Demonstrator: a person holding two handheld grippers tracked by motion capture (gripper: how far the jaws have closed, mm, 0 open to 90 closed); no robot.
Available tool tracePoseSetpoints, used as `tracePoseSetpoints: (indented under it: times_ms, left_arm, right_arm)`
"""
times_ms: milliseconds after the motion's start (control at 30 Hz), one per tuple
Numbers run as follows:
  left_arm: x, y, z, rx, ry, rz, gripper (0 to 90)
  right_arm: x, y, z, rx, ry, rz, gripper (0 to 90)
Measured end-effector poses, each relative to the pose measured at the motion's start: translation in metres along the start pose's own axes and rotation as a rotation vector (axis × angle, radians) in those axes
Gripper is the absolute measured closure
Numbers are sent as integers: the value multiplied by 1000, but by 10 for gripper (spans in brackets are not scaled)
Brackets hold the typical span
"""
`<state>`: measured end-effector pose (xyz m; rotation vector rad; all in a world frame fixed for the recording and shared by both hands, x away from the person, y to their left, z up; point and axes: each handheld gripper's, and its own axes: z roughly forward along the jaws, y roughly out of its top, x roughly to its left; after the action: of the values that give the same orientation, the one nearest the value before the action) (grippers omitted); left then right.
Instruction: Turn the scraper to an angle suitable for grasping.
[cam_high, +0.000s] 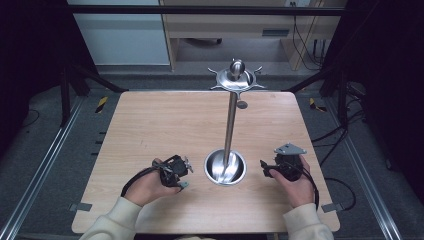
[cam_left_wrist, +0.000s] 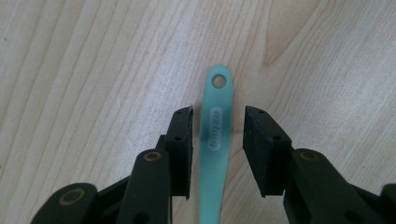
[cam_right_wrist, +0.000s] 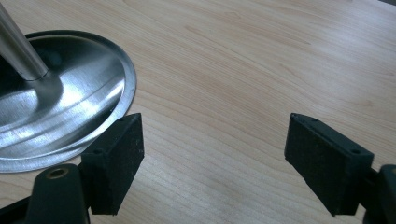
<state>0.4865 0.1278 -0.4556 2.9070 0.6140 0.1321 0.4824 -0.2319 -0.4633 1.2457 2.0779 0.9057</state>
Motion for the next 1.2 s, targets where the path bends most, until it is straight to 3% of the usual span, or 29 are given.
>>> tracePoseSetpoints:
  times_ms: [533,967,1200]
  left_arm:
    - [4,5,3,53,1,18,692]
    - [5,8,8,66,-13,36,732]
    - [6,7,8,61,-25,31,737]
  right_arm:
    - [-1,-1,-1,-5,1,10,201]
    - [-4,-1,-4,-17,-9,29,206]
    - [-3,0,-4,-22,-9,16,210]
